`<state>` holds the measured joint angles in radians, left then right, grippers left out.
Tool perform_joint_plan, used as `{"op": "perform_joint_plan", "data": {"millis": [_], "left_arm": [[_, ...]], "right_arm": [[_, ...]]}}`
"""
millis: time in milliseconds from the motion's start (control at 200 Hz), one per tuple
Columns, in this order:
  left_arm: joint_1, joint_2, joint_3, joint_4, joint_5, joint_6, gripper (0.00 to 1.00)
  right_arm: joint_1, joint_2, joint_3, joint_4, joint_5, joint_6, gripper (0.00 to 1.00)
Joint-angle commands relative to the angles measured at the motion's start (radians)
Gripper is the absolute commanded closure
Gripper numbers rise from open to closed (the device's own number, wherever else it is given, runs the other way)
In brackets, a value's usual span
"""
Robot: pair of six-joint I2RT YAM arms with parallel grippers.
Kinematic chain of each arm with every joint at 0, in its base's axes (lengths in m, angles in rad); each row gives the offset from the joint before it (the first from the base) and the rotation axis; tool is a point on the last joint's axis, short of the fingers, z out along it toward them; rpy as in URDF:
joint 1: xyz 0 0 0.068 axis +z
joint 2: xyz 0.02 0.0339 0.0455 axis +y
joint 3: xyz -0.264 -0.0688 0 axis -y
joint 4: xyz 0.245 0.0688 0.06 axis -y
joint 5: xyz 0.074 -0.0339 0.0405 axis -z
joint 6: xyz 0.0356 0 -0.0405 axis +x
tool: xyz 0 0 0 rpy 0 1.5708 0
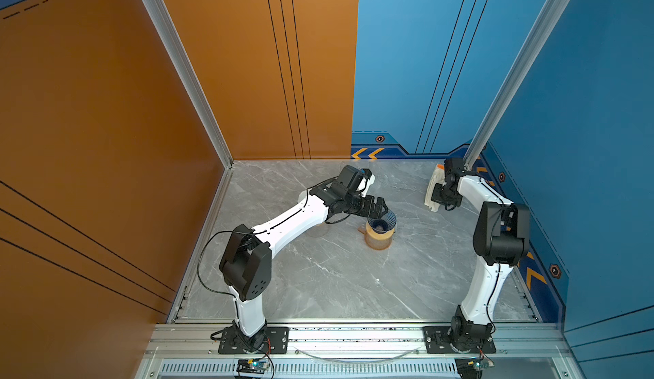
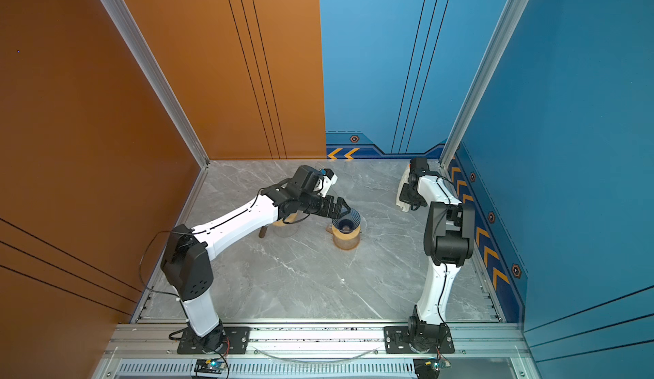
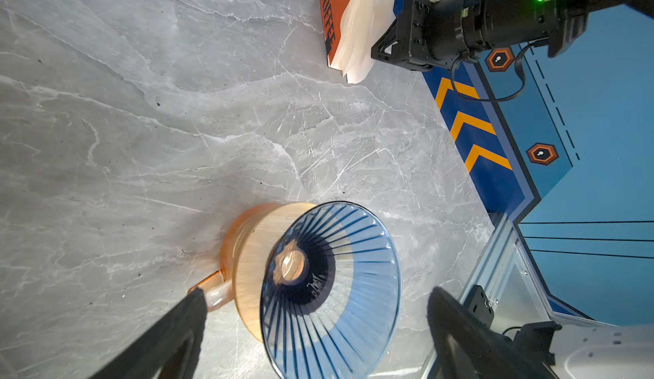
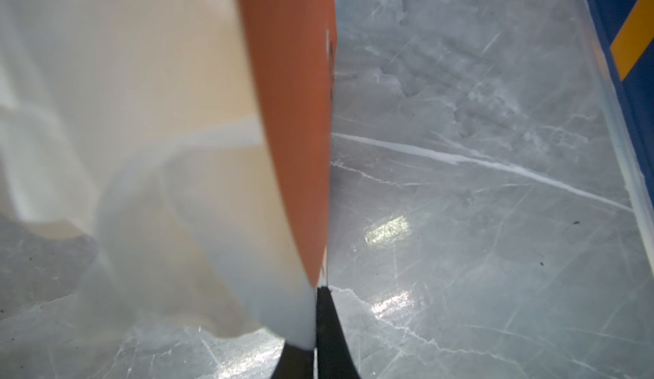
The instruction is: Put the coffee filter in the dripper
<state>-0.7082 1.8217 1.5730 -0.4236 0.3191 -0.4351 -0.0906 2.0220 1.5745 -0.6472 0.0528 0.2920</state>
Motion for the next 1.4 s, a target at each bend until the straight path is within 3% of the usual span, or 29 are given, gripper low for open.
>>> {"op": "perform_joint_plan", "data": {"millis": [0,536,691,991,1157,1322,1397], "left_arm": [[-0.008,0.011,0.025,-0.025,0.021,-0.005,0.02],[-0.008,0.021,0.028,-0.026,0.025,-0.005,0.02],[-0.008,0.022,0.028,-0.027,0.024,-0.006,0.02],[-0.008,0.021,0.028,-0.027,0.023,-0.005,0.02],[-0.008,0.018,0.028,-0.026,0.024,-0.005,0.02],[-0.007,0.01,0.028,-0.027,0.022,-0.005,0.02],[-0.008,0.007,0.03,-0.027,0.021,-0.004,0.02]], "right_arm": [[0.006,-0.067,-0.022,-0.034,-0.012,0.01,1.0],[0.001,-0.075,-0.052,-0.037,0.007,0.016,1.0],[0.0,-0.057,-0.038,-0.025,0.008,0.019,0.88],[0.008,-0.02,-0.008,-0.006,0.025,0.029,0.76],[0.008,0.01,0.012,0.001,0.036,0.029,0.78],[0.015,-0.011,0.0,0.016,0.049,0.035,0.97],[0.018,-0.031,-0.012,0.021,0.054,0.039,1.0]]}}
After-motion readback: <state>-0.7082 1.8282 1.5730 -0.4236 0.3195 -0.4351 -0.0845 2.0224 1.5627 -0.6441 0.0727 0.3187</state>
